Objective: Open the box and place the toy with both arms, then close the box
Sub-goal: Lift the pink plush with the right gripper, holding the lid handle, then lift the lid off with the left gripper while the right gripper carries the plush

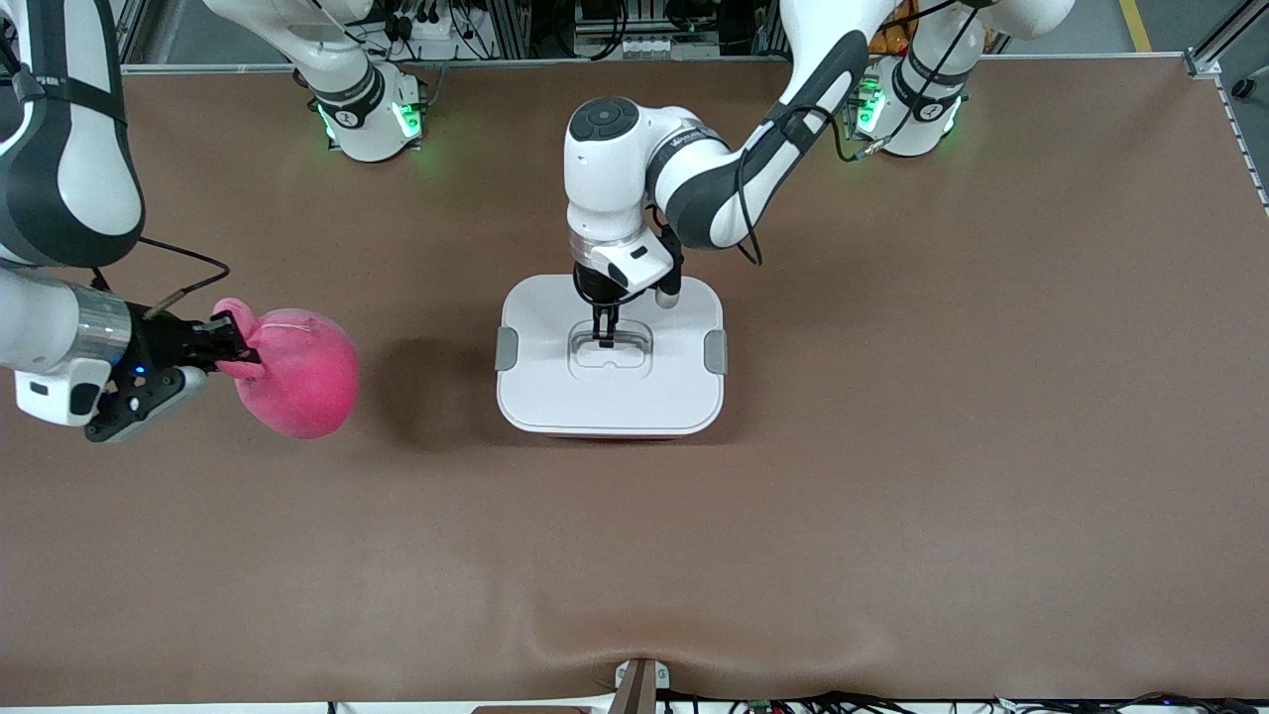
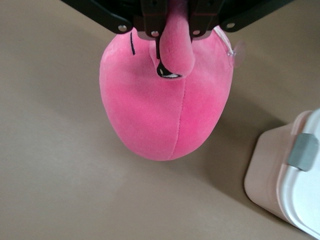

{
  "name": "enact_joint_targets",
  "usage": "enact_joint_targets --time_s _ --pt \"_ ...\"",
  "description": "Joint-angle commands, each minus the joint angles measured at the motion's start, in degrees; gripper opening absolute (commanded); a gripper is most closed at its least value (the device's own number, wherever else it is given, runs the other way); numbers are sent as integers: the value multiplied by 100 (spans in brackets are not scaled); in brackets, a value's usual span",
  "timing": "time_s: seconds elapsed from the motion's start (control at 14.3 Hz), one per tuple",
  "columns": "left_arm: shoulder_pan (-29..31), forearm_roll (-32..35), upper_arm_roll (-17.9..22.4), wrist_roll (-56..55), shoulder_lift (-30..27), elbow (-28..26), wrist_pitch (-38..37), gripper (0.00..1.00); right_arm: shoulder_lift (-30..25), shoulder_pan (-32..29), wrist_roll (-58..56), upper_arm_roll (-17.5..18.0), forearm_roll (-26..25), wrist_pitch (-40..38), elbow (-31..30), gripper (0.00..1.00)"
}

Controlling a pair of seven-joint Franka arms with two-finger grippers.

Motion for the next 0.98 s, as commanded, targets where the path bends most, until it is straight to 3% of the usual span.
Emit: enact_joint_targets --time_s 0.0,0.35,0.63,0.91 --pt "21 49 -32 64 -249 -52 -108 0 -262 -26 43 33 -155 -18 -223 0" --pt "161 32 -32 598 -583 -87 -616 0 -218 298 1114 120 -102 8 -179 0" --pt "670 14 -58 1749 -1013 -499 -706 0 -210 299 2273 585 21 44 -136 0" --pt "1320 -696 -146 3163 -1435 -719 -758 0 -78 369 3381 937 327 105 -39 0"
